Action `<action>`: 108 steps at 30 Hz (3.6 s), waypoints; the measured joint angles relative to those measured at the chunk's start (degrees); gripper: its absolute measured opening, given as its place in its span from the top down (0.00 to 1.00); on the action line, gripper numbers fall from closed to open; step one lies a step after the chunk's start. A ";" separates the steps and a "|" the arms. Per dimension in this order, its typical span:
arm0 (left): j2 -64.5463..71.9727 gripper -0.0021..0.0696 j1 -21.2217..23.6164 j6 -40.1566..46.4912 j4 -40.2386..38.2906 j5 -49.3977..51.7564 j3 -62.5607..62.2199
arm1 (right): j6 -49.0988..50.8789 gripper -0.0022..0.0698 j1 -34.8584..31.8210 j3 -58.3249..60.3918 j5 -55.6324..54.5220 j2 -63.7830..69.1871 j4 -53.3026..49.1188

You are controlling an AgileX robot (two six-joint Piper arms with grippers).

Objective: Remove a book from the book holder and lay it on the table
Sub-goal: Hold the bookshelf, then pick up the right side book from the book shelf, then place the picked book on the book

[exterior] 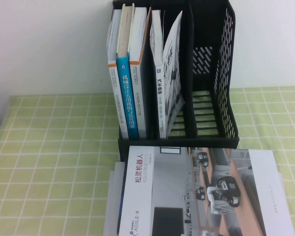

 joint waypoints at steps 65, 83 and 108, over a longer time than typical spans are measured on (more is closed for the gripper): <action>61.82 0.97 -13.12 57.00 -28.34 2.10 -32.86 | -27.13 0.36 39.85 -13.65 -42.09 74.43 14.31; 61.82 0.97 -13.12 57.03 -28.23 1.97 -32.86 | -24.95 0.78 39.79 -18.59 -41.53 74.66 12.44; 61.71 0.97 -13.12 46.49 -23.85 2.90 -33.32 | -38.24 0.78 26.02 -23.95 3.94 28.17 14.29</action>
